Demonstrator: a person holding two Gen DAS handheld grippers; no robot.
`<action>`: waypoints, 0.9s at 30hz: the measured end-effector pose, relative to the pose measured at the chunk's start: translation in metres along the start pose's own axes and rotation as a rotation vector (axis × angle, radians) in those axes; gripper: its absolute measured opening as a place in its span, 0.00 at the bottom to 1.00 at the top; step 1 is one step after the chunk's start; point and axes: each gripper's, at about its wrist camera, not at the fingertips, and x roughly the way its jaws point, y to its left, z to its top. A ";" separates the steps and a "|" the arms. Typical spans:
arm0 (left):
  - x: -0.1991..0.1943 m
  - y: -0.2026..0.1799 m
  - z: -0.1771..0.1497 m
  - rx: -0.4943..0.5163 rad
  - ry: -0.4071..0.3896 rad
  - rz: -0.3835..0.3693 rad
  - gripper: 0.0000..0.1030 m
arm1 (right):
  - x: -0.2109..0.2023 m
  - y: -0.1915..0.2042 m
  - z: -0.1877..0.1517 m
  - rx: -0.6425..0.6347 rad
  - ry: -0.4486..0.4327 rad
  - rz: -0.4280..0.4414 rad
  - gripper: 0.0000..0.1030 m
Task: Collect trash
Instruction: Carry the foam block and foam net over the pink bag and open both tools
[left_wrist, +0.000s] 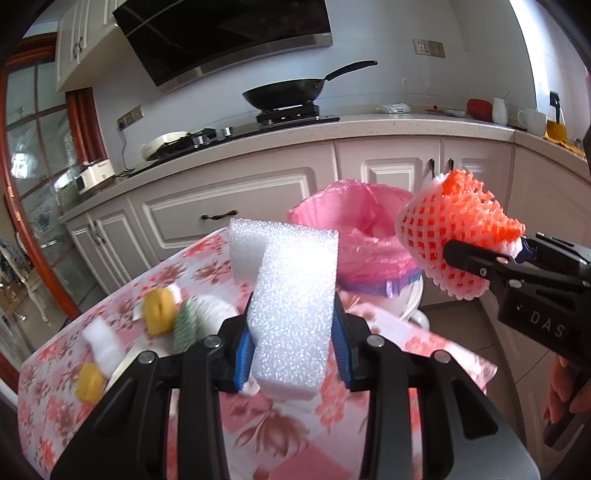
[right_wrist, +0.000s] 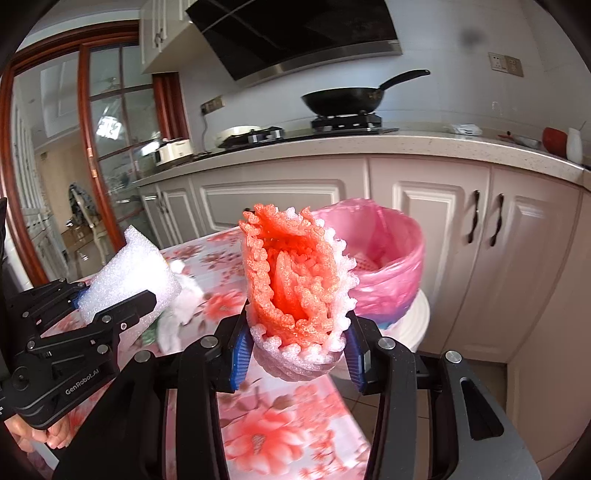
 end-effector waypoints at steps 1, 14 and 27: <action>0.006 -0.001 0.006 -0.005 0.000 -0.016 0.34 | 0.001 -0.004 0.003 0.003 -0.001 -0.011 0.40; 0.067 -0.004 0.058 0.011 -0.010 -0.122 0.34 | 0.028 -0.033 0.046 0.051 -0.023 -0.137 0.40; 0.149 0.010 0.122 -0.133 -0.019 -0.244 0.35 | 0.079 -0.067 0.100 0.004 -0.048 -0.149 0.41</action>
